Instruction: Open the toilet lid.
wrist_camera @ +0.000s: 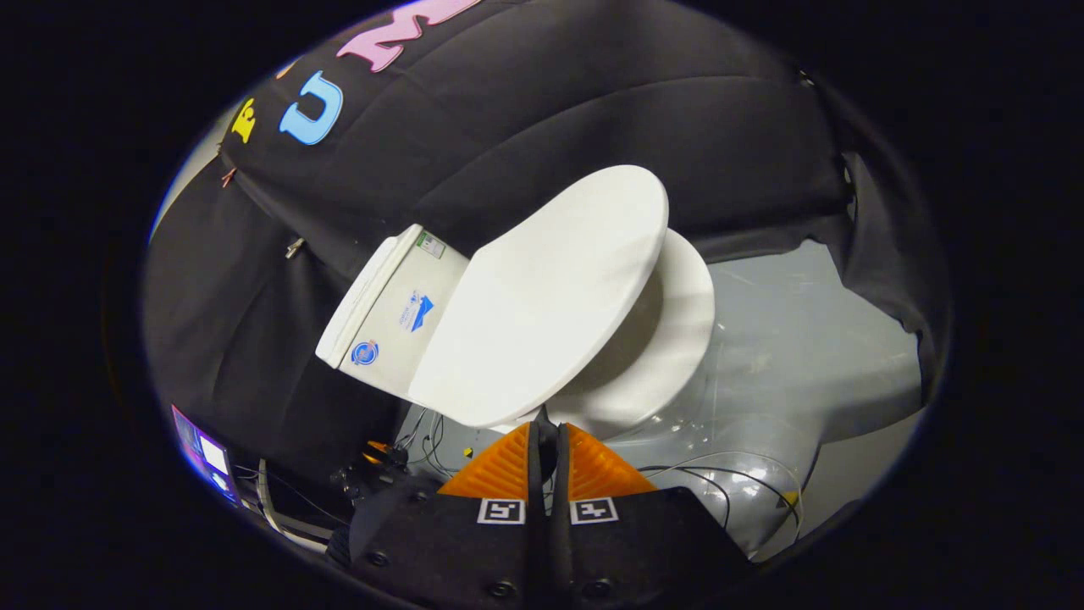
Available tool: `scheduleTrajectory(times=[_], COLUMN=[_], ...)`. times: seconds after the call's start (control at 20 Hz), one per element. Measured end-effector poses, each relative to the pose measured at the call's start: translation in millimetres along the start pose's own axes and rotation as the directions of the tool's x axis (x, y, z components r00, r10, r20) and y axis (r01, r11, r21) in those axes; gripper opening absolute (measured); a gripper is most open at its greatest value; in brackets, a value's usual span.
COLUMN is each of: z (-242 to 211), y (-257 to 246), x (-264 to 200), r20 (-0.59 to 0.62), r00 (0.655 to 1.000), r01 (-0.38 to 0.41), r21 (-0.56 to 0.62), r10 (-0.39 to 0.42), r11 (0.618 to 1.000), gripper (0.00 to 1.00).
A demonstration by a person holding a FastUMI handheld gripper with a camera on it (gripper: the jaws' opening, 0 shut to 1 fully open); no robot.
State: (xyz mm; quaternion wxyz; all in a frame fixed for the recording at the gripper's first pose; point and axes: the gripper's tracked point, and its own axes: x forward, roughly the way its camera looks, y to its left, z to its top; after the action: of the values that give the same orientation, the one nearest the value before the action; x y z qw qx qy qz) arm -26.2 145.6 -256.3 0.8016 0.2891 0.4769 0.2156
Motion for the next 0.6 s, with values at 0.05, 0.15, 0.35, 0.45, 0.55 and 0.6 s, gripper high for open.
scheduleTrajectory(times=[0.05,0.15,0.35,0.45,0.55,0.6], z=[5,16,35,40,48,51], y=[12,32,66,82,99,107], x=[-3,-9,-21,-25,-28,-29], r20=[0.011,0.032,0.064,0.078,0.095,0.106], r00=[1.000,0.999,0.998,0.997,0.995,0.994], r01=[-0.006,-0.011,0.006,0.013,0.026,0.036], r21=[-0.019,-0.057,-0.112,-0.132,-0.162,-0.186], r10=[0.007,0.013,0.001,-0.003,-0.010,-0.016], r11=[1.000,0.998,0.994,0.991,0.986,0.982], gripper=[0.05,0.05,0.05,0.05,0.05,0.05])
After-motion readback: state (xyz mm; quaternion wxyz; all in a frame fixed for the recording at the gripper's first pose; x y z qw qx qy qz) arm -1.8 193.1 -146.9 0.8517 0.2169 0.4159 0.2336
